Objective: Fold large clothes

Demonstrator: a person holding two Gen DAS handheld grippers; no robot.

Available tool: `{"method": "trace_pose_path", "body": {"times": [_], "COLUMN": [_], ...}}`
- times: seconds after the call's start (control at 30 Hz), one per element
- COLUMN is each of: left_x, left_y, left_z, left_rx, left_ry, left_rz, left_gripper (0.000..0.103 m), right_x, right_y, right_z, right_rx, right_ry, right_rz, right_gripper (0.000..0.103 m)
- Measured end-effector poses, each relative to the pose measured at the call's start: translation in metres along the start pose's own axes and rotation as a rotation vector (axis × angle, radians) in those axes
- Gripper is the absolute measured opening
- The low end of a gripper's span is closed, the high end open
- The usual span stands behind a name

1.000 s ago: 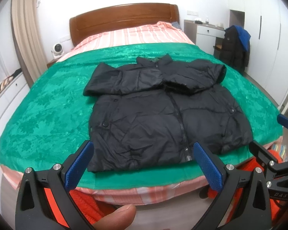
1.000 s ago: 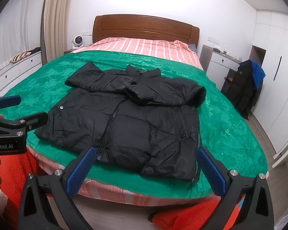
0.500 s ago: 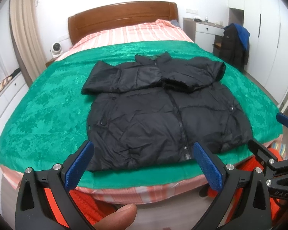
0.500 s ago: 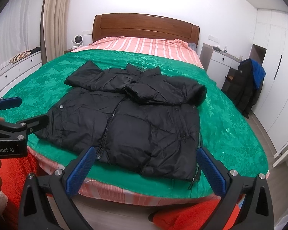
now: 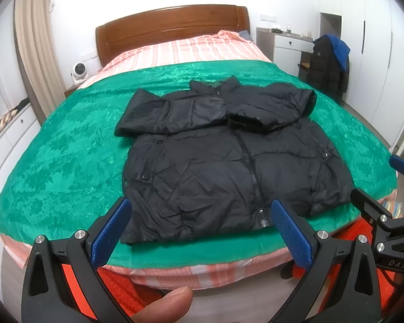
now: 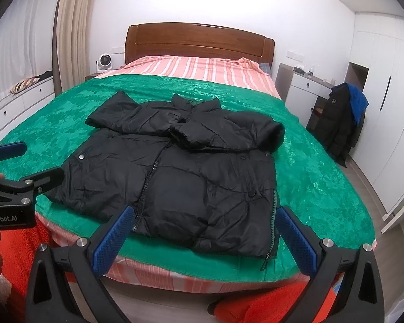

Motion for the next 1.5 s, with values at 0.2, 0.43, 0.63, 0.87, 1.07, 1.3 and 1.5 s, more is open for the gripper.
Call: {"method": "trace_pose_path", "body": {"times": [0.2,0.43,0.63,0.87,1.07,1.3,1.5], "left_x": [0.0,0.001,0.001,0.002,0.005,0.013,0.045], "left_y": [0.002,0.002,0.002,0.002,0.001,0.014,0.105], "left_z": [0.0,0.002,0.002,0.002,0.004,0.022,0.082], "left_rx": [0.009,0.023,0.015,0.021,0.012,-0.005,0.102], "left_ry": [0.006,-0.021,-0.028,-0.028,-0.031,0.027,0.247], "left_rz": [-0.021,-0.044,-0.035,-0.043,-0.034,-0.036,-0.319], "left_gripper": [0.103,0.103,0.103,0.103,0.103,0.103,0.103], "right_x": [0.001,0.004,0.004,0.005,0.008,0.013,0.038], "right_y": [0.001,0.002,0.002,0.002,0.005,-0.007,-0.123], "right_z": [0.0,0.002,0.002,0.001,0.002,0.01,0.036], "right_rx": [-0.004,-0.007,-0.006,-0.008,-0.013,-0.045,0.072], "right_ry": [0.005,0.011,0.01,0.012,0.016,0.03,0.096], "right_rz": [-0.001,-0.003,-0.004,-0.004,-0.006,0.023,0.258], "right_gripper": [0.103,0.103,0.103,0.103,0.103,0.103,0.103]}}
Point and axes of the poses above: each gripper's, at about its wrist camera, not at the fingertips, and z roughly the way its jaws point, y to its left, x to its underside, the point moved 3 cm from there along z, roughly the way its jaws point, and after that the axes turned 10 degrees about -y, right-handed, at the moved point
